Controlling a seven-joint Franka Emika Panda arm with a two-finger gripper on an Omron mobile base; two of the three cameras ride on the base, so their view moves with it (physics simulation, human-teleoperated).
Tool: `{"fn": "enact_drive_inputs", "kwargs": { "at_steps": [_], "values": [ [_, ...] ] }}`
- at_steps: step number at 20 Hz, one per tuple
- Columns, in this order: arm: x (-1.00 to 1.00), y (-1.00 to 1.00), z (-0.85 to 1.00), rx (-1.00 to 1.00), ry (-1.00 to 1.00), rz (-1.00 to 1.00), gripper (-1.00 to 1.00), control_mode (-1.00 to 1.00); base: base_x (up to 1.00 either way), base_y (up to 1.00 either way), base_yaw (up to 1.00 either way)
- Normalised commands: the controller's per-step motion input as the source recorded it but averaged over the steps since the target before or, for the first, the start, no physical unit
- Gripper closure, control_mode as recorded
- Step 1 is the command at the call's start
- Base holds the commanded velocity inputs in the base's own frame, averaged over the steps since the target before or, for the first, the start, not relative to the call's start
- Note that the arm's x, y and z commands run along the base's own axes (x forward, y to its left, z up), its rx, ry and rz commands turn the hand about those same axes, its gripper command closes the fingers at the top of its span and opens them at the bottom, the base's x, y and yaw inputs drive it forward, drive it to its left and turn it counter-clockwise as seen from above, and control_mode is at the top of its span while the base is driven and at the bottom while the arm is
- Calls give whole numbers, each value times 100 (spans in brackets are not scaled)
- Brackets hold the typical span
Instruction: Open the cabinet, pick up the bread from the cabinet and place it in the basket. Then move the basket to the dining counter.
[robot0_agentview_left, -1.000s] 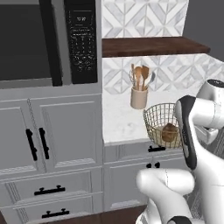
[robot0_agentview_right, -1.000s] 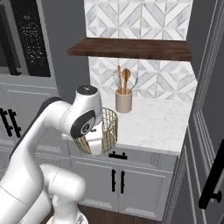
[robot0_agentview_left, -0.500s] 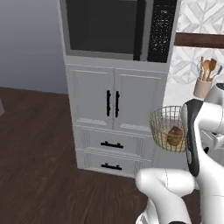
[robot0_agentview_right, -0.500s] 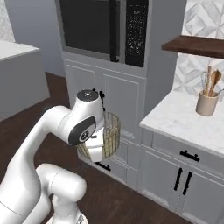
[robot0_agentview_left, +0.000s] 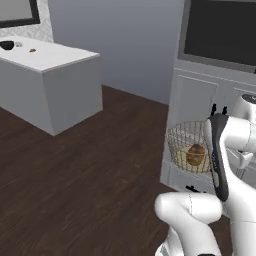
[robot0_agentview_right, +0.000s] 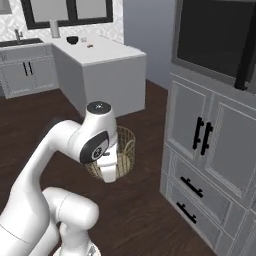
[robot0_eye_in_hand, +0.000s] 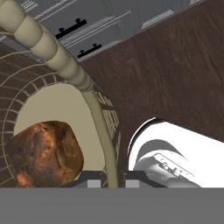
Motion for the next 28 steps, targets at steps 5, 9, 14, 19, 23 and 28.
{"fn": "enact_drive_inputs", "kwargs": {
  "at_steps": [5, 9, 14, 19, 23, 28],
  "values": [
    [0, 0, 0, 0, 0, 0, 100, 100, 77, 100, -17],
    [0, 0, 0, 0, 0, 0, 100, 100, 74, 100, -19],
    [0, 0, 0, 0, 0, 0, 100, 100, 44, 100, -16],
    [0, 0, 0, 0, 0, 0, 100, 100, 57, 100, -21],
    [0, 0, 0, 0, 0, 0, 100, 100, 60, 100, -21],
    [0, 0, 0, 0, 0, 0, 100, 100, 71, 100, -19]
  ]
}}
